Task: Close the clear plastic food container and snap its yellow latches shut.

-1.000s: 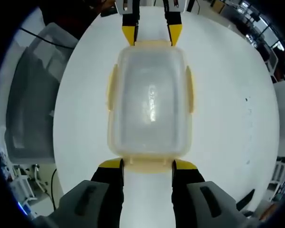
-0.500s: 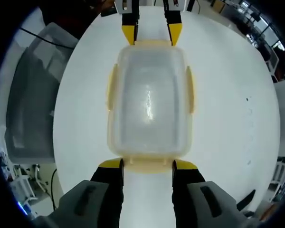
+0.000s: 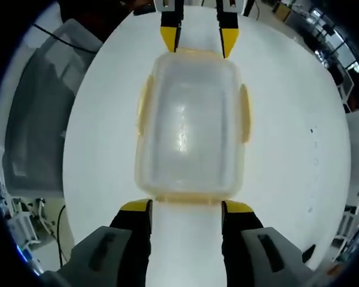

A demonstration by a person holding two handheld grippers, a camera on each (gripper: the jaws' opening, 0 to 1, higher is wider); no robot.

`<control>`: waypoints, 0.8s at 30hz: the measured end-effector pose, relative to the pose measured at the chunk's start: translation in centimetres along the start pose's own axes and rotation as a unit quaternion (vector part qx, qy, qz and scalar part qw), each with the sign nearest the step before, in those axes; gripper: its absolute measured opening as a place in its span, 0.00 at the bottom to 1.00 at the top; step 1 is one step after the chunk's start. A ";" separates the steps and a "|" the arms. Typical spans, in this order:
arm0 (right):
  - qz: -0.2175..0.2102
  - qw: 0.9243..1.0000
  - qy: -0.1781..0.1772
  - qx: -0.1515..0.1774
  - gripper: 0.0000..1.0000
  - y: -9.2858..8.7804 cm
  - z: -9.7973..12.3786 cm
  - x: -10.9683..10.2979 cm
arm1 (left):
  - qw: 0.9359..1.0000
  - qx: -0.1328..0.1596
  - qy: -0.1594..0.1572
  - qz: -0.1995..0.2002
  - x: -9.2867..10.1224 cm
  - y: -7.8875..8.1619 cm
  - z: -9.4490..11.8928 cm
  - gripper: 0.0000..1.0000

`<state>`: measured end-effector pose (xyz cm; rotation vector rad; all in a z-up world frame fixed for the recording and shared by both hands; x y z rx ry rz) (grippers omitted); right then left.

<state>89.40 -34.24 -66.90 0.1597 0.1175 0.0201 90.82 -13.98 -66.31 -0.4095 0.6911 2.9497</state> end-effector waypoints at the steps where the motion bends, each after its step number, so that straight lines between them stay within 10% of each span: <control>1: -0.002 1.000 0.000 0.000 0.45 0.0 0.0 0.0 | 1.000 0.000 0.000 0.000 0.0 0.0 0.0 0.35; 24: -0.063 0.997 -0.010 0.043 0.40 -0.6 2.1 -1.1 | 1.000 0.000 0.014 0.012 0.3 0.5 2.1 0.36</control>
Point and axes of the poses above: the point that each gripper's makers call its tool centre point, and the gripper's own axes: z roughly backward along the fingers, x roughly to its right, y roughly out of its top, the point moved 7 cm from there along z, roughly backward along the fingers, and after that the axes turned 8 degrees about y, right-handed, at the moved point
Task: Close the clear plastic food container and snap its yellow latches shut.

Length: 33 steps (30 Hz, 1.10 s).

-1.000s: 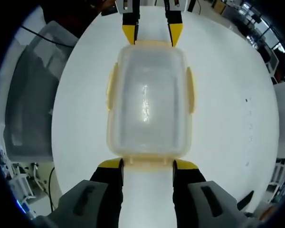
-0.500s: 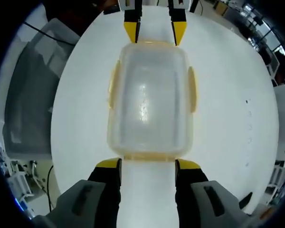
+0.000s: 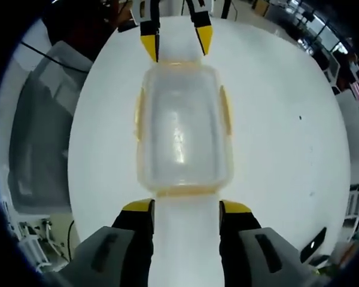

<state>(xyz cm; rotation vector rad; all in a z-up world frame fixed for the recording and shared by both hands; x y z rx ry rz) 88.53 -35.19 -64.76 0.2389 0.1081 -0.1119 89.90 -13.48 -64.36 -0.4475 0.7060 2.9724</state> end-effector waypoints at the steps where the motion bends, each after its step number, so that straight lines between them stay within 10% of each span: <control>1: -0.003 1.000 -0.001 0.002 0.40 0.0 0.0 -0.1 | 1.000 0.000 0.001 0.000 0.0 0.0 0.1 0.36; 16: -0.066 0.997 -0.013 0.042 0.34 0.2 0.7 -0.5 | 0.996 -0.030 0.033 0.073 0.3 -0.1 0.9 0.36; 33: -0.180 0.975 -0.028 0.127 0.28 0.0 1.0 -0.8 | 0.973 -0.038 0.065 0.217 0.2 -0.3 0.6 0.29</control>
Point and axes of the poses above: the point that each gripper's makers call its tool centre point, and the gripper's own axes: z roughly backward along the fingers, x roughly to its right, y roughly out of its top, the point moved 7 cm from there along z, roughly backward along the fingers, and after that the axes turned 8 degrees about y, right-handed, at the moved point
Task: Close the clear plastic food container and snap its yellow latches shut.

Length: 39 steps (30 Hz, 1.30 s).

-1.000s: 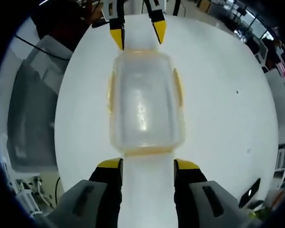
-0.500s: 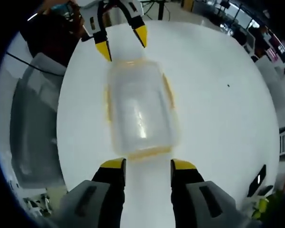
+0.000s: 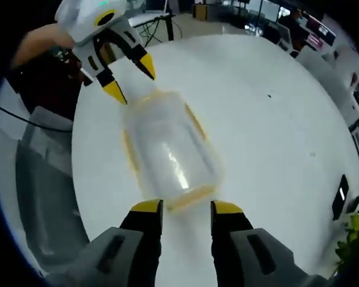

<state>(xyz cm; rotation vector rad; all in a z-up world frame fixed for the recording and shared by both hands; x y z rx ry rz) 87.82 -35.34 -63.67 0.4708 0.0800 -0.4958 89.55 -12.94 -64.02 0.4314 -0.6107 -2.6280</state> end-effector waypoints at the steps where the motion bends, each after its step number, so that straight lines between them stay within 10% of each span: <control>1: -0.004 1.000 -0.001 0.002 0.27 0.0 0.0 0.0 | 1.000 0.000 0.000 0.001 0.1 0.0 0.0 0.29; 13: -0.093 0.992 -0.030 0.084 0.26 0.2 -0.1 -0.5 | 0.990 0.009 0.018 0.136 -0.3 -0.8 -0.3 0.25; 25: -0.155 0.981 -0.040 0.114 0.24 -1.5 -0.8 -0.8 | 0.981 0.013 0.027 0.191 1.0 -1.1 -0.8 0.24; 39: -0.257 0.946 -0.045 0.194 0.23 -2.2 -1.6 -0.5 | 0.965 0.033 0.043 0.255 1.0 -0.9 -1.2 0.22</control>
Point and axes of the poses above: the point that each gripper's makers call its tool centre point, and the gripper's own axes: z roughly backward along the fingers, x roughly to its right, y roughly out of its top, the point moved 7 cm from there along z, roughly backward along the fingers, and after that the axes turned 8 degrees about y, right-handed, at the moved point
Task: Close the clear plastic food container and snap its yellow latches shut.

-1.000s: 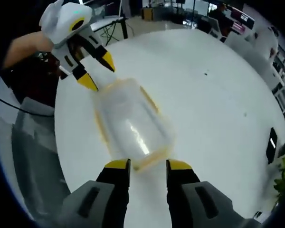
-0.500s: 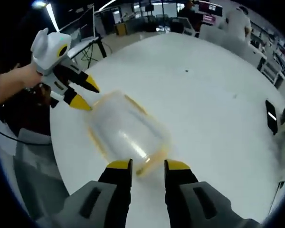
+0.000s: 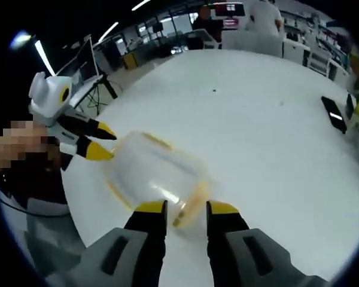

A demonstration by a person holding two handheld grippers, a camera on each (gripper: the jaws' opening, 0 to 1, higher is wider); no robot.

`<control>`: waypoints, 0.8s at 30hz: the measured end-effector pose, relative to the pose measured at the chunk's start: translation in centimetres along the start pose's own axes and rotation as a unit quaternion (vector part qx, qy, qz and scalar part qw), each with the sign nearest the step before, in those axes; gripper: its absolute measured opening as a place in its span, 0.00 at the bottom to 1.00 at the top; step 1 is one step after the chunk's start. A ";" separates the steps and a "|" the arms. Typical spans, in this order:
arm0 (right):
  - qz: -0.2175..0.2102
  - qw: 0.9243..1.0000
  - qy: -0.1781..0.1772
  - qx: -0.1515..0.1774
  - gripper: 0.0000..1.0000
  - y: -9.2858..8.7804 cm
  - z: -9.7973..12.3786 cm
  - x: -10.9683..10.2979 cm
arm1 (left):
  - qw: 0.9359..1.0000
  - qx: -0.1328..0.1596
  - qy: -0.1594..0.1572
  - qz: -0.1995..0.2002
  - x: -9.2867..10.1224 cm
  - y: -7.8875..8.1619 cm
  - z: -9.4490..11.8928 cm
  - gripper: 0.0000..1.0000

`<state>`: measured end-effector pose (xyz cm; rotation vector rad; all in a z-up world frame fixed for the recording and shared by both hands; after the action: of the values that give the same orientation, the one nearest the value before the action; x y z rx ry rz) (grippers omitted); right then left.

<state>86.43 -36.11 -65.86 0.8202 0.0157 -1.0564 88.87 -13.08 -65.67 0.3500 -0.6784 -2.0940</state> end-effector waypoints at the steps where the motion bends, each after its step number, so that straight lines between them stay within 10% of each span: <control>1: -0.006 1.000 0.001 0.002 0.23 -0.1 -0.1 0.0 | 1.000 0.001 0.001 0.005 0.0 0.0 0.0 0.22; 24: -0.054 0.998 0.006 0.035 0.22 -0.5 -0.8 0.0 | 0.993 0.021 0.003 0.120 0.3 -0.8 -0.4 0.19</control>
<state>86.29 -35.74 -66.67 0.8970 0.0330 -1.1604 88.37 -13.14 -66.43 0.2844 -0.7252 -1.8515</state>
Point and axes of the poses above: the point that each gripper's makers call its tool centre point, and the gripper's own axes: z roughly backward along the fingers, x roughly to its right, y roughly out of its top, the point moved 7 cm from there along z, roughly backward along the fingers, and after that the axes turned 8 degrees about y, right-handed, at the moved point
